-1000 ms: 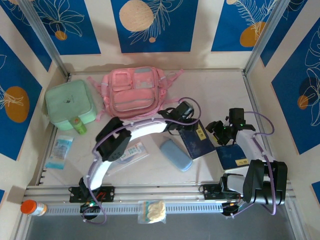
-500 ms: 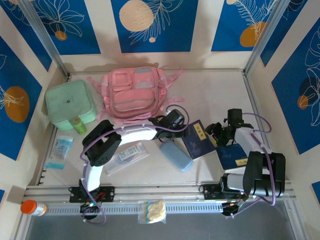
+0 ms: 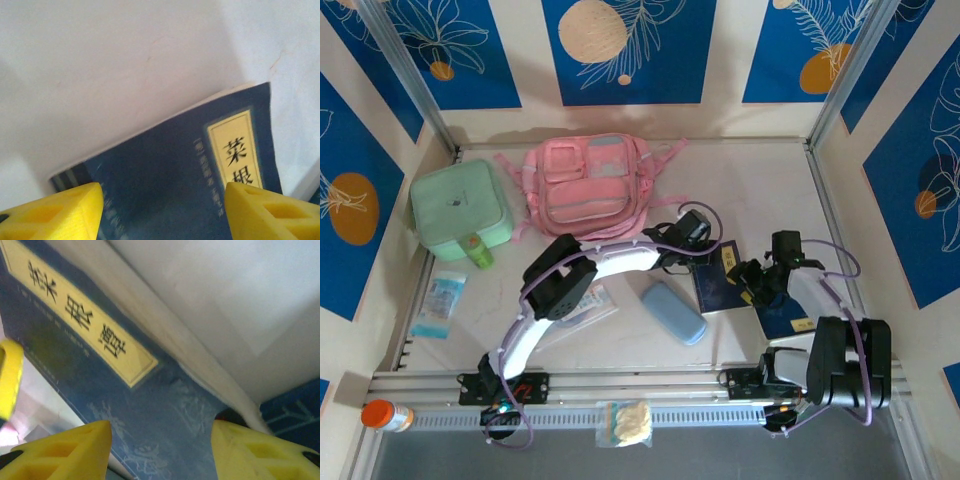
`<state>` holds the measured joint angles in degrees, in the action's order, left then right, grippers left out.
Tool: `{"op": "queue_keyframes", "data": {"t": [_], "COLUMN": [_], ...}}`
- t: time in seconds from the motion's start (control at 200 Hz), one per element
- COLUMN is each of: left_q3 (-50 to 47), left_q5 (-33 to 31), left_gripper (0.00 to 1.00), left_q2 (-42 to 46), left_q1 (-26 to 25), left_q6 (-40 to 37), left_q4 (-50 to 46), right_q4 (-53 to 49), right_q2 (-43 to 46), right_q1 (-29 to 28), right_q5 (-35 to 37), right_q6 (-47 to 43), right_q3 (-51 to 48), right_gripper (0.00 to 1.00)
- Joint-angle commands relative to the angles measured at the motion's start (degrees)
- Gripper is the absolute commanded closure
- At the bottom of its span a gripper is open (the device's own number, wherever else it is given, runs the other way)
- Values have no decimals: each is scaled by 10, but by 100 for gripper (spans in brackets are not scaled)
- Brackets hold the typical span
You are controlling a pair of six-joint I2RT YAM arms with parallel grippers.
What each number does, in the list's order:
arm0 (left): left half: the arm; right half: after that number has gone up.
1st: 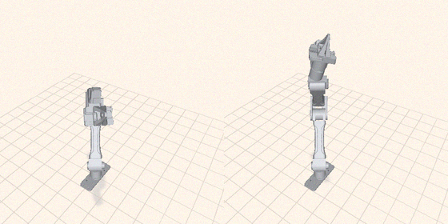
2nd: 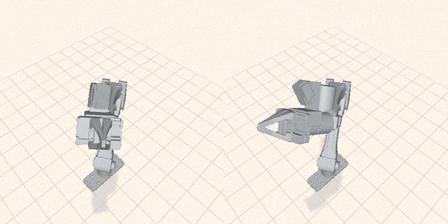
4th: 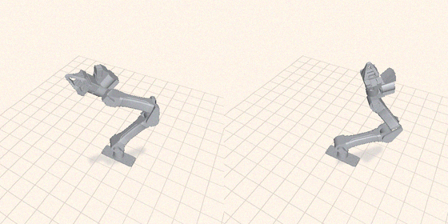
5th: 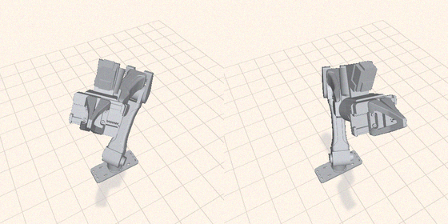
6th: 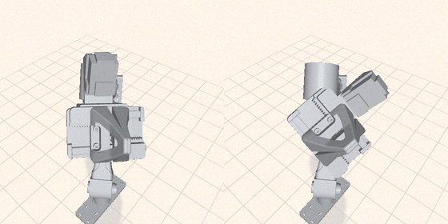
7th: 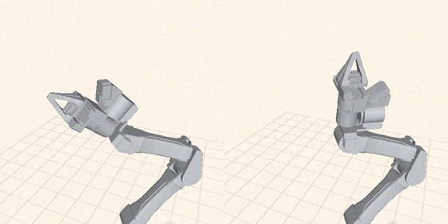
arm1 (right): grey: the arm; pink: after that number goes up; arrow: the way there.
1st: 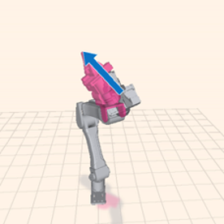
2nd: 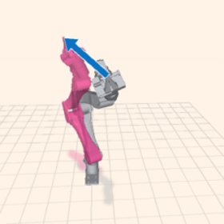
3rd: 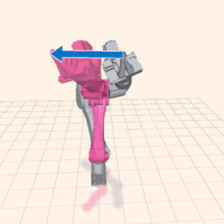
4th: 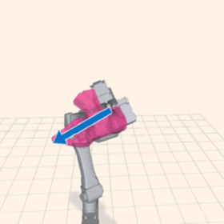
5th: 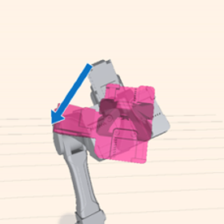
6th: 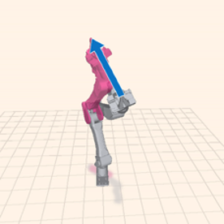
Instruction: Pack the student bag
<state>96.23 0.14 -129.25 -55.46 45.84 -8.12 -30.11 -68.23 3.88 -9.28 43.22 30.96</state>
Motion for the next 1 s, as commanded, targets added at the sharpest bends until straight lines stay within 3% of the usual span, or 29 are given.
{"op": "queue_keyframes", "data": {"t": [0.0,0.095,0.23,0.57,0.78,0.995], "left_q3": [42,26,-22,-171,-162,-118], "left_q5": [5,18,4,12,42,33], "left_gripper": [34,34,34,34,34,35], "left_q2": [-18,-7,50,132,106,62], "left_q1": [15,35,38,17,13,15], "left_q6": [-47,-47,-48,39,50,25], "left_q4": [-12,-12,-29,33,52,56], "right_q4": [-24,-27,-60,-16,-12,-18], "right_q2": [47,69,67,-36,-76,-48], "right_q1": [-35,-57,-23,4,-11,-84], "right_q5": [-24,-19,24,97,97,84], "right_q6": [40,55,18,-21,-28,30], "right_q3": [-19,-15,18,55,62,44], "right_gripper": [45,43,43,42,42,42]}}
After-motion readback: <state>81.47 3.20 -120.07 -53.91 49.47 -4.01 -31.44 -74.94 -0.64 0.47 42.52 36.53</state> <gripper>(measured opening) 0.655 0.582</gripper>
